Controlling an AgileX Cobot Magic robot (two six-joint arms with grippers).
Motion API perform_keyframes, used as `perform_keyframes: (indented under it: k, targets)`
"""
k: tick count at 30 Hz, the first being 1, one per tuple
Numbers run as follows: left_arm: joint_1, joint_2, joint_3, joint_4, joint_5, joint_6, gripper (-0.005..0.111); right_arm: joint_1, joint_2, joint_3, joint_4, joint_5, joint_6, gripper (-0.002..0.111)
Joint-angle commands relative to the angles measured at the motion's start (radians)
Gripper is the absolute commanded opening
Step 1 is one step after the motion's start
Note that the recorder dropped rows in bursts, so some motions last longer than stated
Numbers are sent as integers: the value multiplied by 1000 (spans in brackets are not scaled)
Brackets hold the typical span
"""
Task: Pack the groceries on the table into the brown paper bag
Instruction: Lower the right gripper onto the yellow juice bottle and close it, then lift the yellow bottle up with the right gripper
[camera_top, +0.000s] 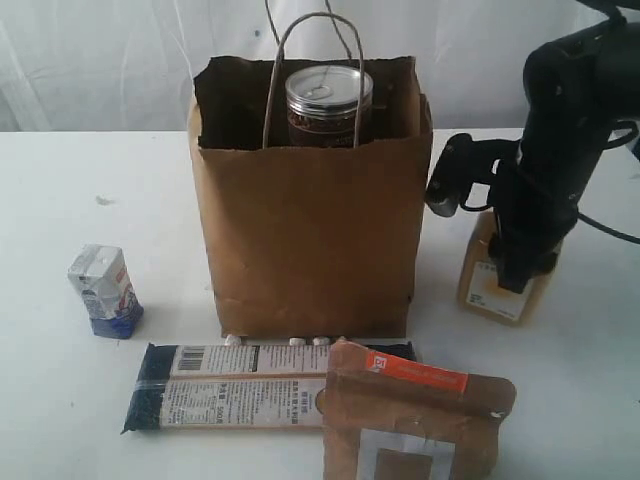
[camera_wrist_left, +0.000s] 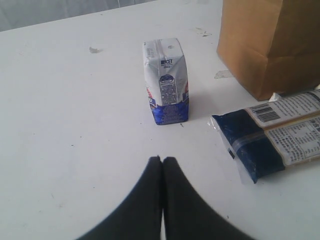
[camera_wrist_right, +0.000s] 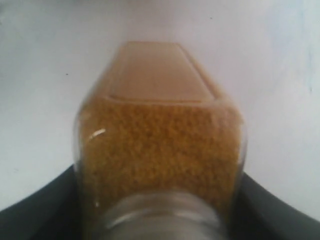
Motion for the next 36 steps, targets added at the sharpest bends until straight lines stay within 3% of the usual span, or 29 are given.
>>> perform_keyframes:
  k: [1, 22, 30, 36]
  targets:
    - [4, -5, 5, -1, -3, 3, 0, 2, -97, -4, -9, 15, 87, 0]
    - [4, -5, 5, -1, -3, 3, 0, 2, -445, -47, -12, 97, 287, 0]
    - [4, -5, 5, -1, -3, 3, 0, 49, -506, -219, 6, 99, 293, 0]
    - [4, -5, 5, -1, -3, 3, 0, 164, -490, -381, 10, 85, 304, 0]
